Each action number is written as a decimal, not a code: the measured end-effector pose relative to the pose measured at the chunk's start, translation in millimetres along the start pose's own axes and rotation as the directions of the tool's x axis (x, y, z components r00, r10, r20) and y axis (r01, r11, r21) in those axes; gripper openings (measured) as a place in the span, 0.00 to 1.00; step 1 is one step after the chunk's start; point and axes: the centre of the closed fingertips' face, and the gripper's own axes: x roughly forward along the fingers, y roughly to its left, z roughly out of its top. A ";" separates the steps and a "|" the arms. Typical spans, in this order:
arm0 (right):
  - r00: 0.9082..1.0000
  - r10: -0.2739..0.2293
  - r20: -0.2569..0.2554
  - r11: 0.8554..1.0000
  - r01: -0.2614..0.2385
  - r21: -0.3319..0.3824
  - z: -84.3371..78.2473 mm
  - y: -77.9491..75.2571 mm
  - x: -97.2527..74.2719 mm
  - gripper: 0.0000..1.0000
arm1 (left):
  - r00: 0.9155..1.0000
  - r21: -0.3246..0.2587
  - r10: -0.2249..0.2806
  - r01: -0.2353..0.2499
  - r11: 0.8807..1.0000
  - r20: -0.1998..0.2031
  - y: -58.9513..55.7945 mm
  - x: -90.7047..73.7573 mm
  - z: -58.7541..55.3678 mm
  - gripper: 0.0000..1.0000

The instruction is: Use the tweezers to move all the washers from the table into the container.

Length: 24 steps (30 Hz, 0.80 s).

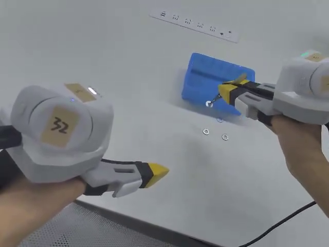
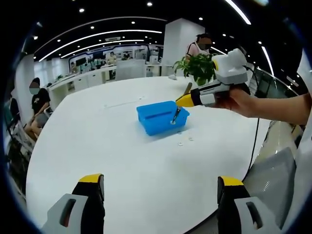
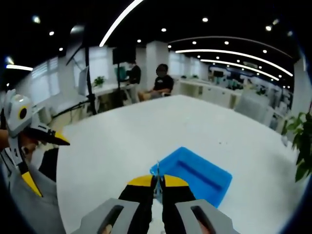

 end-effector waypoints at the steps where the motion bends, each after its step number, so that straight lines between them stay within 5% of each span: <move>1: 1.000 -0.002 0.003 1.000 0.002 -0.002 1.8 -1.4 0.7 0.02 | 1.000 0.001 0.000 0.000 1.000 -0.001 -0.2 -0.2 0.0 0.99; 14: 0.999 -0.030 0.041 0.999 0.029 0.019 19.5 -19.0 21.0 0.02 | 1.000 0.004 0.004 -0.004 1.000 -0.011 2.5 0.1 -2.7 0.99; 24: 0.999 -0.051 0.010 0.998 0.051 0.025 10.6 -35.7 44.7 0.02 | 1.000 0.003 -0.001 0.001 1.000 -0.022 2.6 2.4 -5.8 0.98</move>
